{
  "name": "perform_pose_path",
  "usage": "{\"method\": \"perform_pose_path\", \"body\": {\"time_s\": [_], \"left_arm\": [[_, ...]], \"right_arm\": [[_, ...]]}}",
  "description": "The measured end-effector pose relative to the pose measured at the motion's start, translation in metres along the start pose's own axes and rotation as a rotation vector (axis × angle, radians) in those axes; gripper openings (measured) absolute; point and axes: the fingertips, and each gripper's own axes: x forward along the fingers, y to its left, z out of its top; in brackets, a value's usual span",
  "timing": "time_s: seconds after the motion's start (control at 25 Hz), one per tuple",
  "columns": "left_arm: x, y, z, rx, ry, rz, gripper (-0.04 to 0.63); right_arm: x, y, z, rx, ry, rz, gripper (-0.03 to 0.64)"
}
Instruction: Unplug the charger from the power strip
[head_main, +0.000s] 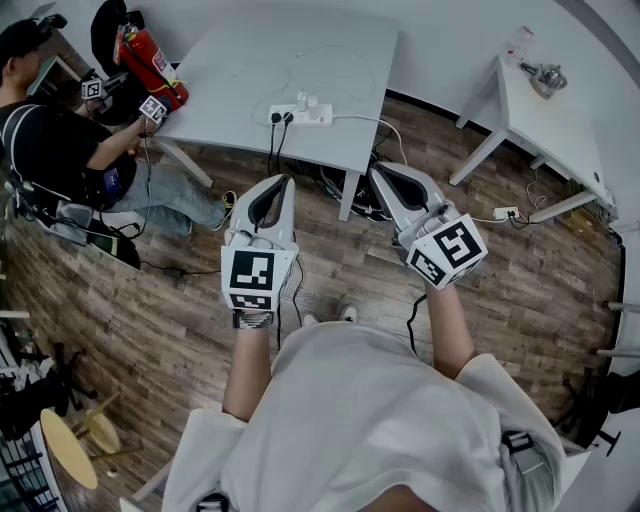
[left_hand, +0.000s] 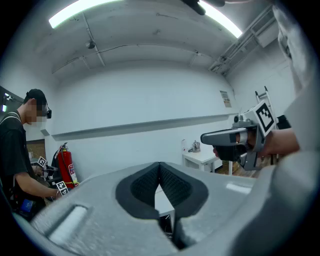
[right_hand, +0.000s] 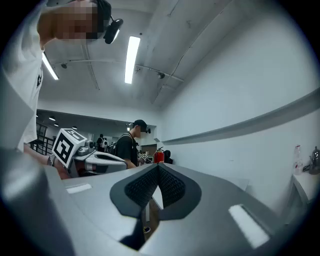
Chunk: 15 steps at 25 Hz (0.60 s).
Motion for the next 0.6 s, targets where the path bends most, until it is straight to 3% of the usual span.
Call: {"method": "perform_pose_path", "body": {"time_s": [0.6], "left_arm": [[0.022,-0.022,-0.008,-0.021,0.036,0.005,-0.003]], "right_arm": [[-0.017,-0.016,-0.011,0.032,0.015,-0.004,0.002]]}}
